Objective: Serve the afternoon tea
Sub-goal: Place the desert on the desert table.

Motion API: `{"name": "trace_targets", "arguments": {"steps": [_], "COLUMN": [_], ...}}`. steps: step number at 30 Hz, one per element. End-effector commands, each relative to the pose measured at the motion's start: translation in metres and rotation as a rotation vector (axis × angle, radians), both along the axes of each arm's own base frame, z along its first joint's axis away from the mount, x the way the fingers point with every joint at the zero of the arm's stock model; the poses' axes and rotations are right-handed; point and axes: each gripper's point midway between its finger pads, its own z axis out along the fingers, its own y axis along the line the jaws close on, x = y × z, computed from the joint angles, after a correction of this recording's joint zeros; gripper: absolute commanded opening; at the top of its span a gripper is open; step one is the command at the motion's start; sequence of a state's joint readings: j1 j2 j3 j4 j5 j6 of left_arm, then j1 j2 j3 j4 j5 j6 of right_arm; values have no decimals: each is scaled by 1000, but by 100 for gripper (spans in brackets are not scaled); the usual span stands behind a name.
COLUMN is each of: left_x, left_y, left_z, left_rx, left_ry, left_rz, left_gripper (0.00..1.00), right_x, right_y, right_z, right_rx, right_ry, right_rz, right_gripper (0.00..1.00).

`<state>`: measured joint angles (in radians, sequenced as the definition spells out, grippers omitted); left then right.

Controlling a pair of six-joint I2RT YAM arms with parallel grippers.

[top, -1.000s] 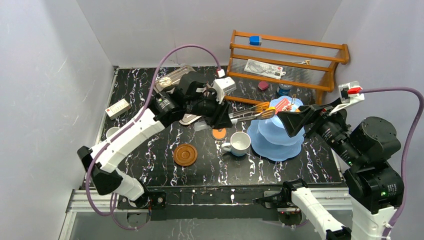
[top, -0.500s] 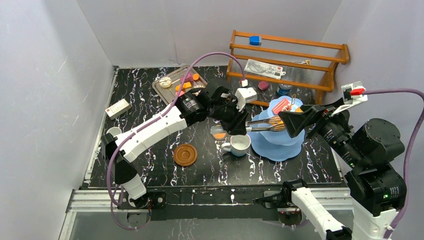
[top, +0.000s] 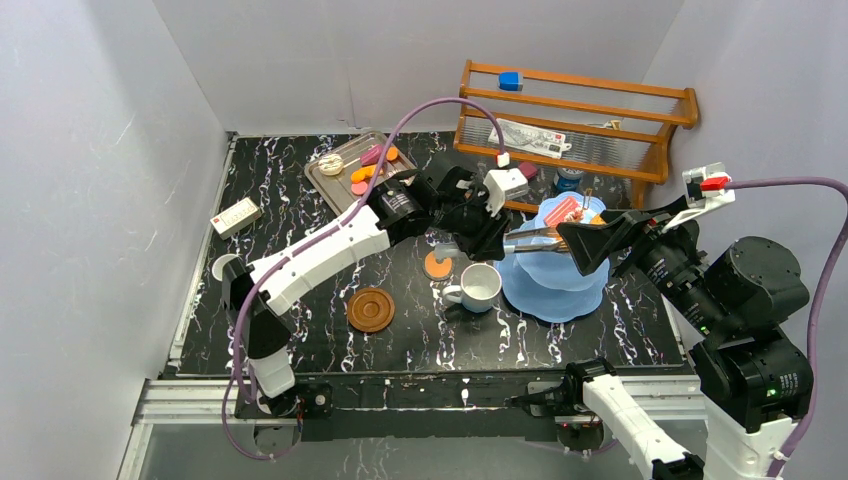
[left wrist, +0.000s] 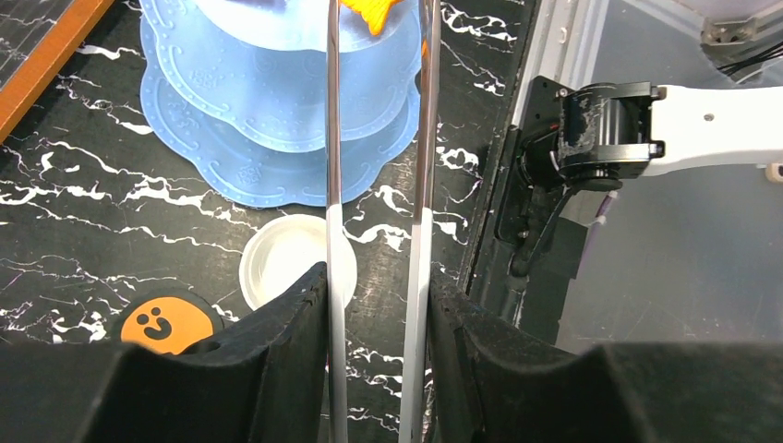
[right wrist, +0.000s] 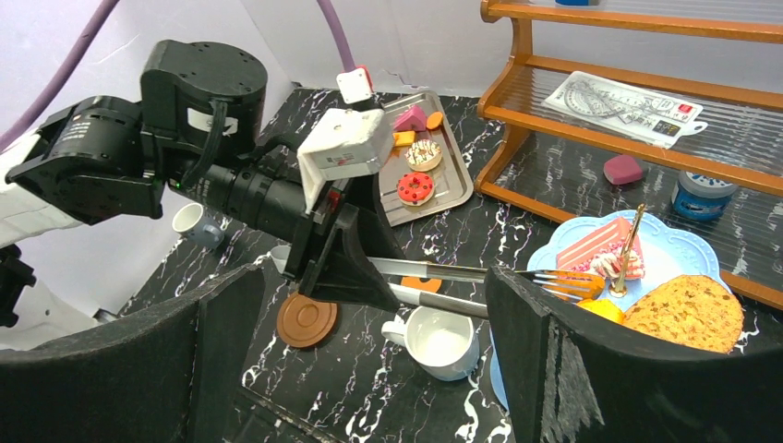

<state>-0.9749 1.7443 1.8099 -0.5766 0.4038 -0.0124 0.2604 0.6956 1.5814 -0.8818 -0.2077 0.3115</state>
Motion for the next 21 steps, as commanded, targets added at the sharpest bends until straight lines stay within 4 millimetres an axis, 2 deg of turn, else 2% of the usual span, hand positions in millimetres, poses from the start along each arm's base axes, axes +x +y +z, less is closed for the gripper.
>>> {"name": "trace_targets", "arguments": {"steps": [1,10,21], "left_x": [6,16,17], "left_y": [-10,-10,-7], "left_z": [31,26,23], "left_rx": [-73,-49,-34], "left_ry": [-94,-136,-148], "left_rz": [-21,-4,3], "left_gripper": [25,26,42], "right_x": [0,4,6], "right_y": [-2,0,0], "right_z": [15,12,10], "right_rx": [11,14,10], "right_ry": [-61,-58,-55], "right_rz": [-9,-3,-5], "right_gripper": [99,99,99]}}
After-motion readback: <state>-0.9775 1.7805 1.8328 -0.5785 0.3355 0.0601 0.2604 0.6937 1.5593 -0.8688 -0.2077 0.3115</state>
